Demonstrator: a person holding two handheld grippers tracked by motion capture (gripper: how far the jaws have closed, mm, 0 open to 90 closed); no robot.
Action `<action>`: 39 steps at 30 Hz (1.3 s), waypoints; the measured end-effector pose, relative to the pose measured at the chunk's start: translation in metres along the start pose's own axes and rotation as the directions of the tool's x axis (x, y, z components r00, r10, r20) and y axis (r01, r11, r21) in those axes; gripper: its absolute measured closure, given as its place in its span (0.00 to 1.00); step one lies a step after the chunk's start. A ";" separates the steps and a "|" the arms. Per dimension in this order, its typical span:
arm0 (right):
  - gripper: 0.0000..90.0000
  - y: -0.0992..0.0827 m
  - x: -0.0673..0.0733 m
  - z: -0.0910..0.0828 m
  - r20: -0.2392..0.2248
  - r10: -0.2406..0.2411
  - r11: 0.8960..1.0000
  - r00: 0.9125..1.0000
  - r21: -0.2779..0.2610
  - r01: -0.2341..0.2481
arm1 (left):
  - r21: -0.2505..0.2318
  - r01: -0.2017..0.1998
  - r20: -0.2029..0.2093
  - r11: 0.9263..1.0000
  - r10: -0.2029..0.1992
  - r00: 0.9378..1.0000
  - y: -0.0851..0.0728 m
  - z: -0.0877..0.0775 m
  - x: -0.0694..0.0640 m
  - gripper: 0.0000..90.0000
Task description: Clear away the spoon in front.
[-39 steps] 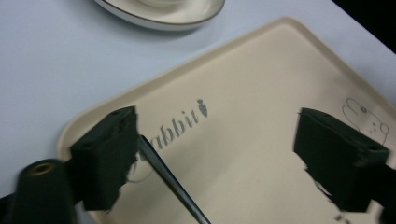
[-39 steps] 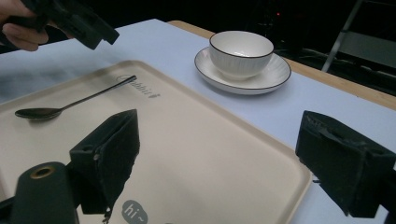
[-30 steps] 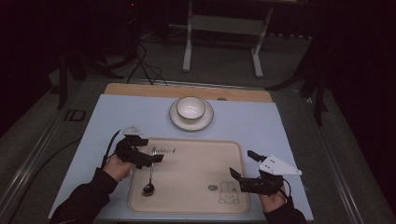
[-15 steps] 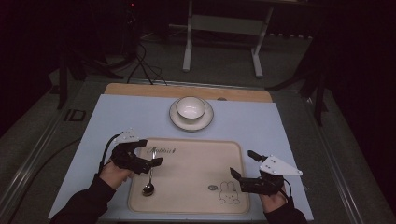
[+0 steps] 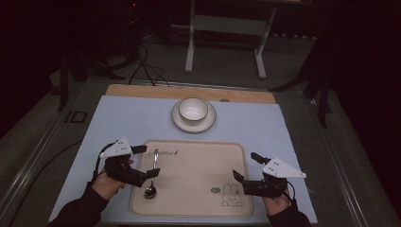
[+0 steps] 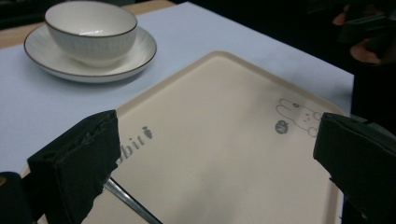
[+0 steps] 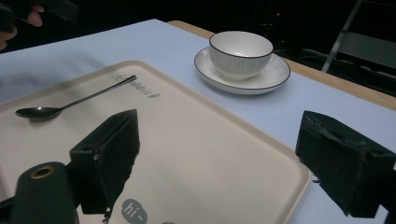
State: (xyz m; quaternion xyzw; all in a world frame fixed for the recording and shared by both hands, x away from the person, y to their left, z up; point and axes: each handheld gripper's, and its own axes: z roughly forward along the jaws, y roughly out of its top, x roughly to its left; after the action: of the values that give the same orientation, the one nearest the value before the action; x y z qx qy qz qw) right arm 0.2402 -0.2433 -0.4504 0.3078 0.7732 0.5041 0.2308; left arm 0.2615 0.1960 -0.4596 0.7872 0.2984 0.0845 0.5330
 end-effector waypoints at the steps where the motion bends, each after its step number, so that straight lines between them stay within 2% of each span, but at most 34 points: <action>1: 0.15 0.000 0.000 0.000 -0.001 0.001 1.000 1.000 0.001 -0.001 | -0.006 -0.003 0.009 1.000 0.003 1.000 -0.001 -0.001 -0.001 0.01; 4: 0.15 0.000 0.000 0.000 0.001 0.000 1.000 1.000 0.002 0.000 | -0.026 -0.015 0.053 1.000 0.016 0.998 -0.002 -0.005 -0.005 0.01; 8: 0.15 0.000 0.001 0.000 0.004 -0.001 1.000 1.000 0.001 0.001 | -0.044 -0.041 0.076 0.998 0.044 0.996 -0.004 -0.009 -0.011 0.01; 12: 0.15 0.000 0.001 0.000 0.003 0.000 1.000 1.000 0.000 0.000 | -0.053 -0.056 0.071 0.997 0.060 0.996 -0.006 -0.012 -0.013 0.01; 14: 0.15 0.000 0.001 0.000 0.001 0.000 1.000 1.000 0.000 0.000 | -0.068 -0.063 0.050 0.996 0.067 0.997 -0.009 -0.014 -0.013 0.01; 18: 0.15 0.000 0.002 0.000 0.001 -0.001 1.000 1.000 -0.001 0.001 | -0.080 -0.072 0.034 0.994 0.075 0.997 -0.013 -0.016 -0.012 0.01; 23: 0.15 0.000 0.002 0.000 0.008 -0.003 1.000 1.000 -0.001 0.003 | -0.077 -0.055 0.018 0.996 0.056 0.998 -0.019 -0.014 -0.010 0.01; 29: 0.15 0.000 0.002 0.000 0.007 -0.010 1.000 1.000 -0.002 0.010 | -0.065 -0.060 0.011 0.996 0.061 0.998 -0.024 -0.008 -0.010 0.01; 31: 0.15 0.000 0.002 0.000 0.005 -0.009 1.000 1.000 -0.002 0.009 | -0.063 -0.064 -0.001 0.996 0.064 0.998 -0.027 -0.007 -0.008 0.01; 35: 0.15 -0.001 0.001 0.001 0.000 -0.009 1.000 1.000 0.005 0.009 | -0.066 -0.046 -0.024 0.997 0.044 0.999 -0.031 -0.003 -0.003 0.01; 39: 0.15 -0.001 0.001 0.002 -0.004 -0.012 1.000 1.000 0.007 0.012 | -0.062 -0.042 -0.033 0.997 0.040 0.999 -0.033 0.001 0.000 0.01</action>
State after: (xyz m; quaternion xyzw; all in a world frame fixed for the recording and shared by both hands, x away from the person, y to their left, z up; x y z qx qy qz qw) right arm 0.2405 -0.2411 -0.4524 0.3029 0.7773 0.5006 0.2312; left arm 0.2491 0.2036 -0.4892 0.7747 0.2878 0.1170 0.5508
